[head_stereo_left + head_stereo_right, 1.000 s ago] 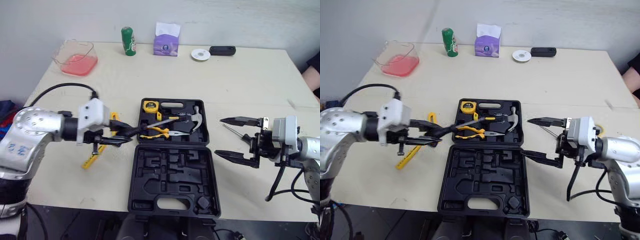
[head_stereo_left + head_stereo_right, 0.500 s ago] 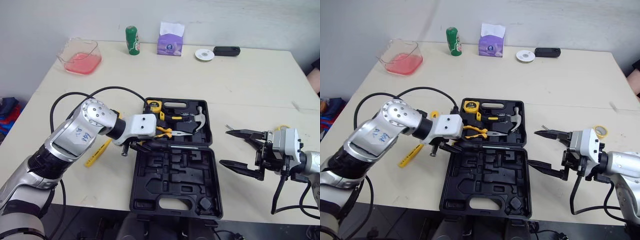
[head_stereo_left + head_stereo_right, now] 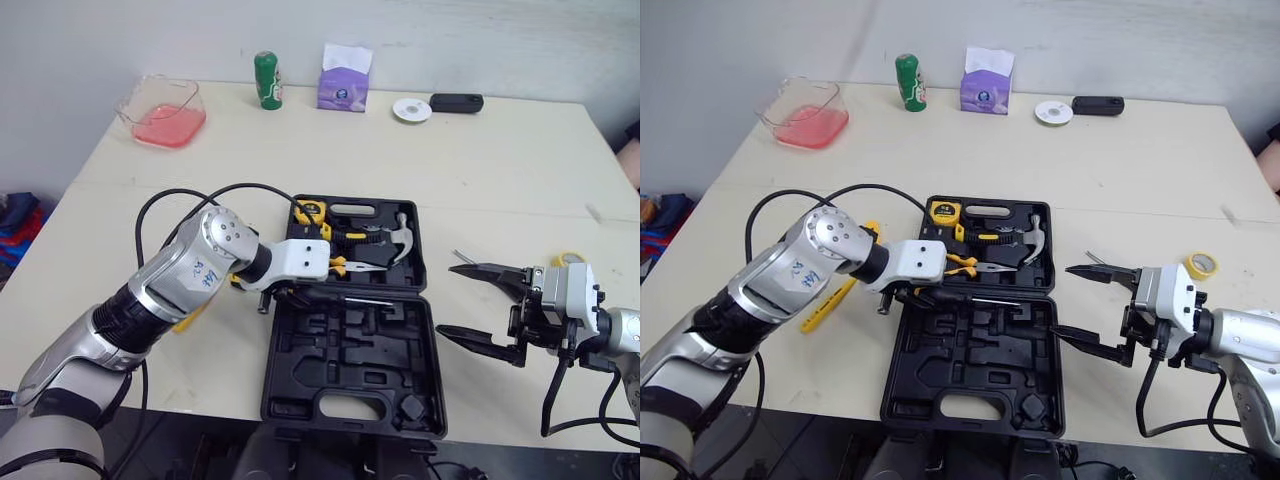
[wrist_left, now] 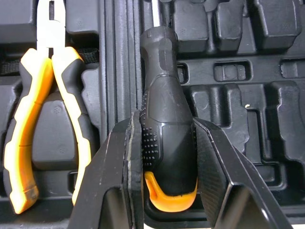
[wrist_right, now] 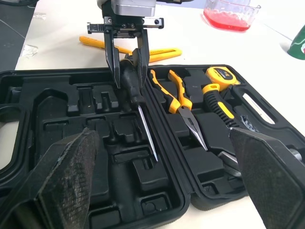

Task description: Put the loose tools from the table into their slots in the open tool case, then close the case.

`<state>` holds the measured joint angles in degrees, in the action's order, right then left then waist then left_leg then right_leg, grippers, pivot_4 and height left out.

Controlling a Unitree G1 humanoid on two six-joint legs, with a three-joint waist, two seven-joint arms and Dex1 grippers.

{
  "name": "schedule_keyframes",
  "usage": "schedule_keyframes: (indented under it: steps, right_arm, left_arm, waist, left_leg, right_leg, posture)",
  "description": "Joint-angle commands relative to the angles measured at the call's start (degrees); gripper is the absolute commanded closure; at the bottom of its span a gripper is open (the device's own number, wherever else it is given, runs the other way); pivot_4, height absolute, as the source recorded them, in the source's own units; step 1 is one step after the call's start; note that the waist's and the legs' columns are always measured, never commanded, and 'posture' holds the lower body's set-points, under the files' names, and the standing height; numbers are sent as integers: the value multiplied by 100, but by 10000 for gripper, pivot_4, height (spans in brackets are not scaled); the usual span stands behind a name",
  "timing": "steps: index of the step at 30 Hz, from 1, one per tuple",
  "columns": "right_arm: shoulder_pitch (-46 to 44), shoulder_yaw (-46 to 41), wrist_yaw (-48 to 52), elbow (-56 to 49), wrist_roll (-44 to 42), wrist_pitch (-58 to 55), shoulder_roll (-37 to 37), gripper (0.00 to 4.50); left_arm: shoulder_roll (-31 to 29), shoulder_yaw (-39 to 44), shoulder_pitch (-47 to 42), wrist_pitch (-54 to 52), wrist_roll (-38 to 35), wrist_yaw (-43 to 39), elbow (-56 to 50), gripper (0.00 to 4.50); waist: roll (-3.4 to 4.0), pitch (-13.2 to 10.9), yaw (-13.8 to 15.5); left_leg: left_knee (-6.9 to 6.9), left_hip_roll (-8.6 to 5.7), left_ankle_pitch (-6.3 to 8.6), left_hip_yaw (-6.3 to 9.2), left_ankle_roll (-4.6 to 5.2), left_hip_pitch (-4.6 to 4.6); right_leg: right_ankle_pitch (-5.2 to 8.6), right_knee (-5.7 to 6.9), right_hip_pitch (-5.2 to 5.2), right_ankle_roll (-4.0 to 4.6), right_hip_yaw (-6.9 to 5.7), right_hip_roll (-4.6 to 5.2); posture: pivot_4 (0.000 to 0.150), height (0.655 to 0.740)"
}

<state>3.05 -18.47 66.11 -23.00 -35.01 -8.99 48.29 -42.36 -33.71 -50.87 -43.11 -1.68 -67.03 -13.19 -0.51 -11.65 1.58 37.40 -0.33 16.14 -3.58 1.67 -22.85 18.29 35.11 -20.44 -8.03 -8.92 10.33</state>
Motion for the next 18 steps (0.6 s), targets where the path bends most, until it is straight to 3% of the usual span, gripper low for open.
schedule_keyframes:
  steps: [1,18]
  right_arm:
    - [-14,-133,39,-125,-33,111,22,0]
    - [97,-29,299,361,237,754,-219,0]
  left_arm:
    - [-133,-52,-28,-62,77,-231,-196,34510]
    - [99,-19,62,-72,254,-85,8,34510]
  waist:
    - [0,0,-3]
    - [0,0,-3]
  left_leg:
    - [0,0,0,1,0,-2]
    - [24,0,1,7,1,-8]
  right_leg:
    - [0,0,0,0,-2,0]
    - [0,17,0,0,-5,1]
  posture:
    - [1500,7400]
    - [1500,7400]
